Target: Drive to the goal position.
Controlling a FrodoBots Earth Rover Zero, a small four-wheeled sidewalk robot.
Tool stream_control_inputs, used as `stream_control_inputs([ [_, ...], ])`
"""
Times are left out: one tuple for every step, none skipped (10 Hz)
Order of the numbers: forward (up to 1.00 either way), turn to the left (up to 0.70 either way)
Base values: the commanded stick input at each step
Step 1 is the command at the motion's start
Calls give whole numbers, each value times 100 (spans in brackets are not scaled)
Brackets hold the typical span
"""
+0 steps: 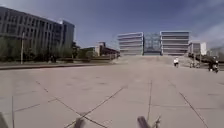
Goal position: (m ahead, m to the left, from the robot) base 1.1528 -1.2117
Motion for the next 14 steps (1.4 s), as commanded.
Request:
stream_control_inputs([
  [70, 0],
  [70, 0],
  [70, 0],
  [70, 0],
  [70, 0],
  [70, 0],
  [70, 0],
  [70, 0],
  [70, 0],
  [70, 0],
  [70, 0],
  [70, 0],
  [70, 0],
  [70, 0],
])
